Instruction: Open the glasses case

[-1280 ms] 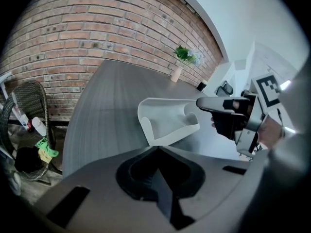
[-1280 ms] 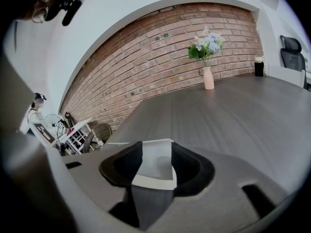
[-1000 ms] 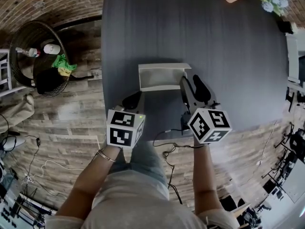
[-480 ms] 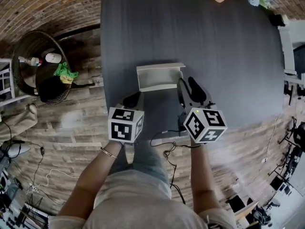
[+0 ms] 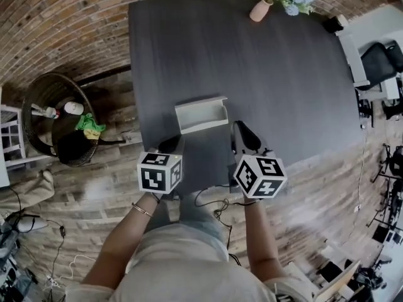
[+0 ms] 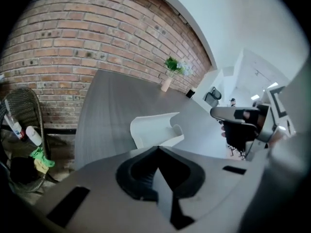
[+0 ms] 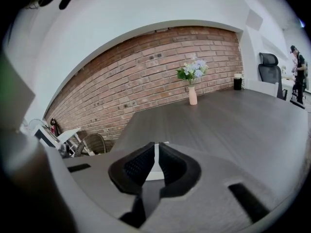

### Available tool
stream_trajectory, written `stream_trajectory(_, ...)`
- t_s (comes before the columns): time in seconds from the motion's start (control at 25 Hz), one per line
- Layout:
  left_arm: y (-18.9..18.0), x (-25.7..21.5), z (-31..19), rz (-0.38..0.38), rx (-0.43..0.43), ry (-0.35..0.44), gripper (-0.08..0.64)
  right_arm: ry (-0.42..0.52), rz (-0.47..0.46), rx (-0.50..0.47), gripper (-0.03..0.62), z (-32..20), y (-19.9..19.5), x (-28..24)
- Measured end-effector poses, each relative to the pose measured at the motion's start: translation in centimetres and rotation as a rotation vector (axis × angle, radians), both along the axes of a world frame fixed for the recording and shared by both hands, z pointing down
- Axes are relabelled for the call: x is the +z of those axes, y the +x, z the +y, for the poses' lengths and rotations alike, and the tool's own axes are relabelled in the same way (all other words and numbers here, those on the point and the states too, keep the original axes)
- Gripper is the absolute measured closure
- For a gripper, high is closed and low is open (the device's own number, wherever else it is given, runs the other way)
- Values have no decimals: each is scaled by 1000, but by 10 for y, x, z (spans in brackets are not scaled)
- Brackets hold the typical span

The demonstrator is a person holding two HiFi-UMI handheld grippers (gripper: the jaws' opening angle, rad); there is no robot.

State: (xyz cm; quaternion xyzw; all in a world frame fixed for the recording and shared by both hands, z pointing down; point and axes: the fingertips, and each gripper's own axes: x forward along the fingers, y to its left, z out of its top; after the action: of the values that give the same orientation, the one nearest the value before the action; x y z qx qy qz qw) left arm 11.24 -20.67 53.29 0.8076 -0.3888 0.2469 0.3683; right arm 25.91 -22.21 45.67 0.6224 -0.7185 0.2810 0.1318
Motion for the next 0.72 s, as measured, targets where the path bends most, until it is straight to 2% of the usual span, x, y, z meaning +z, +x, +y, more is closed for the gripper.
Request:
stream_trajectory(0.2,-14,-61,-9,46,11,136,561,27,49,87,589,21,5,-27)
stream_trajectory(0.4,-33,-140,-35,91,-9,337,561,94,115,188,589,40,23,-67)
stream_trajectory(0.56,-47,-207,-64,83,-27,544,561,184,162,285,589,46,54,-108)
stream_trajectory(0.72,-65,-239,-64,60,-79,638,561,200,207,349,589,71,79,-129)
